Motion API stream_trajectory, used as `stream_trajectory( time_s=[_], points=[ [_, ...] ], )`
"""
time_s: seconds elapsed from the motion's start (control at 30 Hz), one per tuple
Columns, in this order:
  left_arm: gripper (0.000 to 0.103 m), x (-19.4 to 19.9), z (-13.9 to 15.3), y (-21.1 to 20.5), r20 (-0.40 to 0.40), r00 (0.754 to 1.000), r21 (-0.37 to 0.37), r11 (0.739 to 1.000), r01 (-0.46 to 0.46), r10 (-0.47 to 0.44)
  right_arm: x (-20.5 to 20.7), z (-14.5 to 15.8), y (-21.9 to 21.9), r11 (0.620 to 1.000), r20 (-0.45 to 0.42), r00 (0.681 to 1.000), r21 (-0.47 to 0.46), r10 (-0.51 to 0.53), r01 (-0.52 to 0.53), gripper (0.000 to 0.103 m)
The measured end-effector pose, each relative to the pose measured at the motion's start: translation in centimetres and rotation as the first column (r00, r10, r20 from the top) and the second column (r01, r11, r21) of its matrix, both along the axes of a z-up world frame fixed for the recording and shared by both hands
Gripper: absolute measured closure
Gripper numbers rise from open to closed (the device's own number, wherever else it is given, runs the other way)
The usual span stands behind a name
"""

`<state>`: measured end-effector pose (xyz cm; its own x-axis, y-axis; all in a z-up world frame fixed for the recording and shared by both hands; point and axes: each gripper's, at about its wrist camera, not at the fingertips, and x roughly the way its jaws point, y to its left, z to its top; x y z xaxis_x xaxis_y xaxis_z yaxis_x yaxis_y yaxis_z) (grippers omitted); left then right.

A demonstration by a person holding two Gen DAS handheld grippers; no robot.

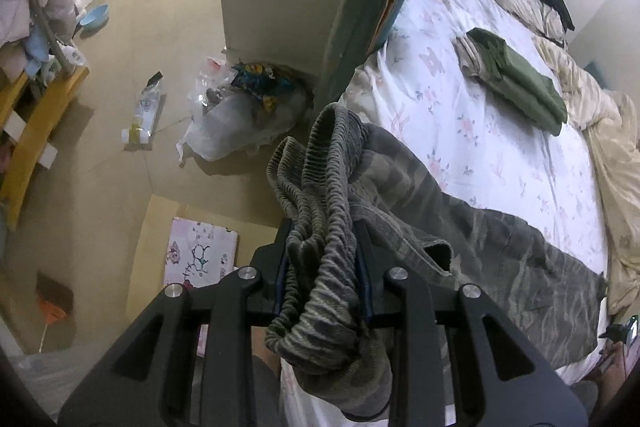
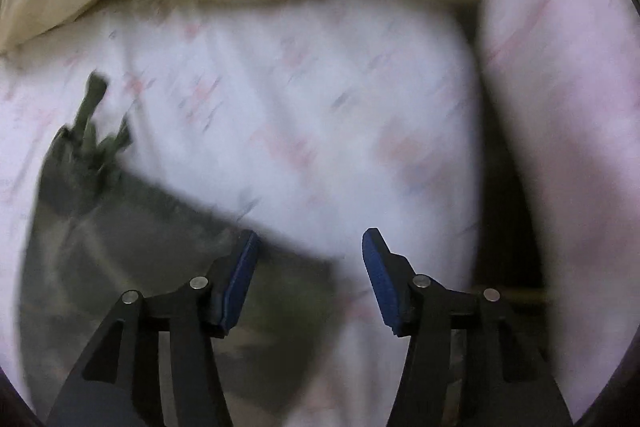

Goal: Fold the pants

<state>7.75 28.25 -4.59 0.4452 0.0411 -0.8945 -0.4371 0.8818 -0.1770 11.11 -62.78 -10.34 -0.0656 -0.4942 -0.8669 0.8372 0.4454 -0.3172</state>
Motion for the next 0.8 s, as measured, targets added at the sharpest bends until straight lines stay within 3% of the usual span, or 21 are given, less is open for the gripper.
stream_trajectory(
  time_s=[0.07,0.13,0.2,0.23,0.27,0.37,0.43,0.53,0.6,0.67,0.7,0.73,0.8],
  points=[
    [0.079,0.1,0.3,-0.3,0.004,1.0,0.011,1.0,0.006,-0.006,0.7,2.2,1.4,0.998,0.08,0.995,-0.039,0.056,-0.053,0.046],
    [0.079,0.3,0.4,-0.6,0.002,1.0,0.019,1.0,0.01,-0.01,1.6,3.9,3.7,0.987,0.211,0.965,0.0,0.155,-0.159,0.046],
    [0.078,0.5,0.5,-0.7,0.002,1.0,0.025,1.0,0.012,-0.012,3.1,4.7,7.2,0.948,0.337,0.903,0.082,0.265,-0.309,0.045],
    [0.078,0.5,0.5,-0.7,0.006,1.0,0.025,1.0,0.011,-0.011,4.0,4.8,9.4,0.907,0.392,0.861,0.133,0.323,-0.4,0.044],
    [0.078,0.4,0.6,-0.8,0.008,1.0,0.026,1.0,0.011,-0.011,5.0,4.8,12.7,0.841,0.45,0.805,0.186,0.387,-0.509,0.044],
    [0.078,0.1,0.8,-0.9,0.019,1.0,0.027,1.0,0.01,-0.01,6.5,4.6,20.1,0.674,0.563,0.678,0.265,0.472,-0.69,0.044],
    [0.078,0.1,1.0,-1.3,0.023,0.999,0.046,0.999,0.025,-0.026,7.1,3.9,25.5,0.555,0.609,0.615,0.32,0.501,-0.768,0.044],
    [0.078,-0.1,1.3,-1.9,0.026,0.998,0.073,0.996,0.052,-0.054,7.0,2.3,34.4,0.342,0.684,0.523,0.397,0.508,-0.852,0.044],
    [0.078,-0.1,1.2,-2.2,0.021,0.997,0.089,0.993,0.074,-0.076,6.2,1.4,41.9,0.139,0.733,0.425,0.419,0.531,-0.897,0.047],
    [0.078,0.0,1.4,-2.6,0.027,0.994,0.106,0.989,0.102,-0.105,4.8,1.0,48.9,-0.018,0.746,0.33,0.416,0.579,-0.909,0.065],
    [0.078,0.0,1.7,-3.0,0.036,0.991,0.122,0.985,0.12,-0.126,3.9,0.6,52.3,-0.076,0.74,0.283,0.41,0.61,-0.909,0.08],
    [0.078,-0.2,2.2,-3.5,0.056,0.988,0.145,0.98,0.137,-0.146,3.0,0.1,55.9,-0.138,0.738,0.233,0.404,0.634,-0.904,0.086],
    [0.078,-0.5,3.0,-4.4,0.092,0.978,0.181,0.969,0.17,-0.189,2.0,-0.9,60.1,-0.23,0.756,0.195,0.417,0.625,-0.879,0.087]
  ],
)
